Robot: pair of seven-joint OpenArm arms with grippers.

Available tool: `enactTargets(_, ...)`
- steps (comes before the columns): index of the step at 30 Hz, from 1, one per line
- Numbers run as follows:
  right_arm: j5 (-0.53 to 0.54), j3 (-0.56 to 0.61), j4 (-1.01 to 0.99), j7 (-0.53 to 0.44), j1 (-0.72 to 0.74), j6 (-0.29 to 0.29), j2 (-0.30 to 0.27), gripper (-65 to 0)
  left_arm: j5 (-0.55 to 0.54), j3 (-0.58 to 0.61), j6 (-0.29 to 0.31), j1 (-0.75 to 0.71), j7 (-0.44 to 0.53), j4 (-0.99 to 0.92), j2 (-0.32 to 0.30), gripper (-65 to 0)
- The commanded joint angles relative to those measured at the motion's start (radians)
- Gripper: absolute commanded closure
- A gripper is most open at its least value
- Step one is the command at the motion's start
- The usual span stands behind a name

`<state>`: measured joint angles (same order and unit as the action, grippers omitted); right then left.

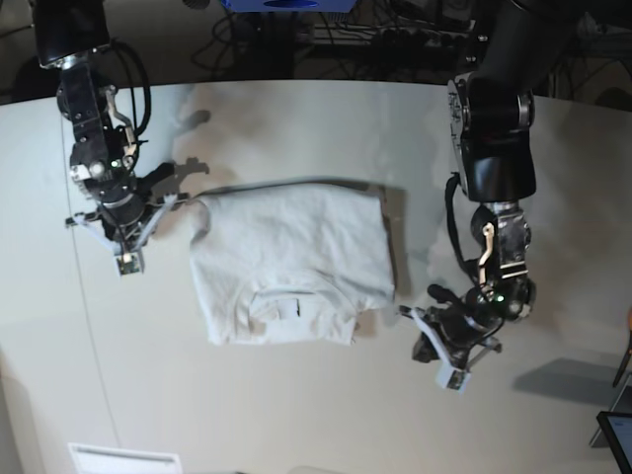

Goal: Fold the T-shirt properly
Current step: 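Lift both grippers away from the folded shirt, then lower both grippers onto the folded shirt's collar edge and grasp it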

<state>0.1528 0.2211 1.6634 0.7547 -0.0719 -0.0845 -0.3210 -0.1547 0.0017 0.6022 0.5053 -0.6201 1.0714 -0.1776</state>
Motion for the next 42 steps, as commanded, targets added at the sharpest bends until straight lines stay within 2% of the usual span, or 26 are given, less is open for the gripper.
enactTargets(1, 0.001, -0.024, 0.017, -0.022, 0.014, -0.001, -0.004, -0.9, -0.015, -0.022, 0.012, 0.000, 0.015, 0.053, -0.007, 0.0)
enactTargets(5, 0.001, -0.075, 0.021, -0.045, 0.030, 0.004, -0.004, -0.9, -0.015, -0.096, 0.032, -0.115, -0.047, 0.204, -0.004, 0.0)
enactTargets(8, 0.003, -0.071, 0.045, -0.088, 0.030, 0.004, -0.002, -0.9, -0.015, -0.131, 0.077, -0.204, -0.051, 0.327, 0.003, 0.0)
enactTargets(10, 0.003, -0.071, 0.070, -0.097, 0.030, 0.007, 0.003, -0.9, -0.015, -0.138, 0.083, -0.253, -0.053, 0.405, 0.019, 0.0)
enactTargets(13, 0.004, -0.071, 0.094, -0.097, 0.044, 0.068, 0.010, -0.9, -0.015, -0.138, 0.083, -0.327, -0.053, 0.522, 0.042, 0.0)
enactTargets(17, 0.004, -0.073, 0.103, -0.097, 0.045, 0.148, 0.056, -0.9, -0.015, -0.138, 0.084, -0.392, -0.047, 0.626, 0.086, 0.0)
enactTargets(20, 0.004, -0.073, 0.111, -0.100, 0.044, 0.179, 0.079, -0.9, -0.015, -0.138, 0.084, -0.416, -0.047, 0.682, 0.122, 0.0)
enactTargets(24, 0.004, -0.071, 0.166, -0.100, 0.027, 0.202, 0.089, -0.9, -0.015, -0.125, 0.084, -0.440, -0.047, 0.718, 0.134, 0.0)
enactTargets(30, 0.004, -0.062, 0.220, -0.100, 0.019, 0.214, 0.089, -0.9, -0.015, -0.122, 0.086, -0.443, -0.045, 0.714, 0.194, 0.0)
enactTargets(37, 0.004, 0.021, 0.220, -0.100, 0.004, 0.214, 0.089, -0.9, -0.007, 0.040, 0.081, -0.457, -0.045, 0.714, 0.207, 0.0)
enactTargets(42, 0.004, 0.037, 0.218, -0.100, -0.024, 0.214, 0.116, -0.9, -0.007, 0.071, 0.081, -0.497, -0.045, 0.714, 0.207, 0.0)
